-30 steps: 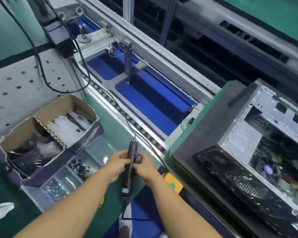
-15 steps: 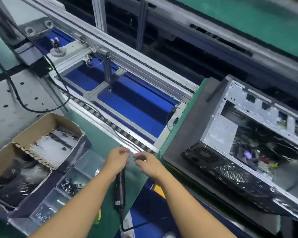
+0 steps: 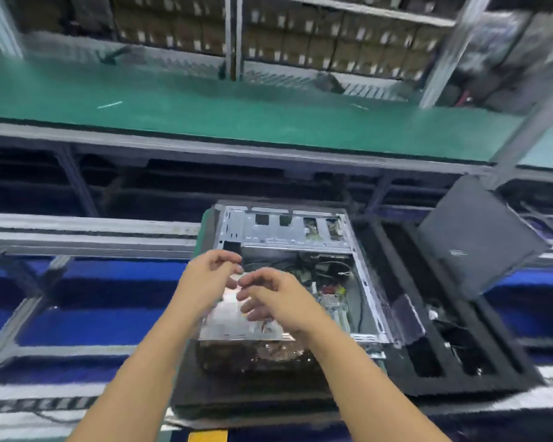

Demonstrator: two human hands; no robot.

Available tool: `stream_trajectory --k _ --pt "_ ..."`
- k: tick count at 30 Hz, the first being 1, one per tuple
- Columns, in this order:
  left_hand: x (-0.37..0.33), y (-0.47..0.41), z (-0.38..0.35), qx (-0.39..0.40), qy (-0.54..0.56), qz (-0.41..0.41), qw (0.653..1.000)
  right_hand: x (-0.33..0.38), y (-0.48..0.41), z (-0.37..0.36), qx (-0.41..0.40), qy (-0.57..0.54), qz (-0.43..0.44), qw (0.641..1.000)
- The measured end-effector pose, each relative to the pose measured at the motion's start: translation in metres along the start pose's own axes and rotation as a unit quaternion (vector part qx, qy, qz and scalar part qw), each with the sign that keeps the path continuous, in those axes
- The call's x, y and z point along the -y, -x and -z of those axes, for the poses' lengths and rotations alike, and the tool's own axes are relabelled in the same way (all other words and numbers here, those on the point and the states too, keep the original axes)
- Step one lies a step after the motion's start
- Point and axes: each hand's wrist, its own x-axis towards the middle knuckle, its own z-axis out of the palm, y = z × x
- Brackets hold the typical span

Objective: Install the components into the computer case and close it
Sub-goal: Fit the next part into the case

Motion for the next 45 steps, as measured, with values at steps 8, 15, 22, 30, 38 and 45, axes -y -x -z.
stream_trajectory --k 8,15,22,30,38,45 --pt "-0.039 -0.047 -0.160 0.090 -0.064 -0.036 0.993 0.001 0.018 0.171 -0.117 0.020 0.003 0.993" --pt "-0.052 -0.070 -0.303 0.167 -0.081 -0.039 0.982 -0.006 0.040 0.308 -0.160 0.089 0.002 0.983" --pt "-0.031 -0.080 -0.422 0.219 -0.115 -0.019 0.969 -0.058 0.060 0.410 -0.209 0.090 -0.052 0.972" --pt "0.014 -0.088 -0.506 0.252 -0.169 0.062 0.951 -0.139 0.065 0.475 -0.249 0.065 -0.162 0.953" --pt "0.047 -0.094 -0.551 0.288 -0.199 0.148 0.925 -0.180 0.054 0.488 -0.249 0.071 -0.235 0.937" --pt "0.067 -0.093 -0.569 0.303 -0.166 0.205 0.916 -0.212 0.041 0.478 -0.210 0.191 -0.313 0.906"
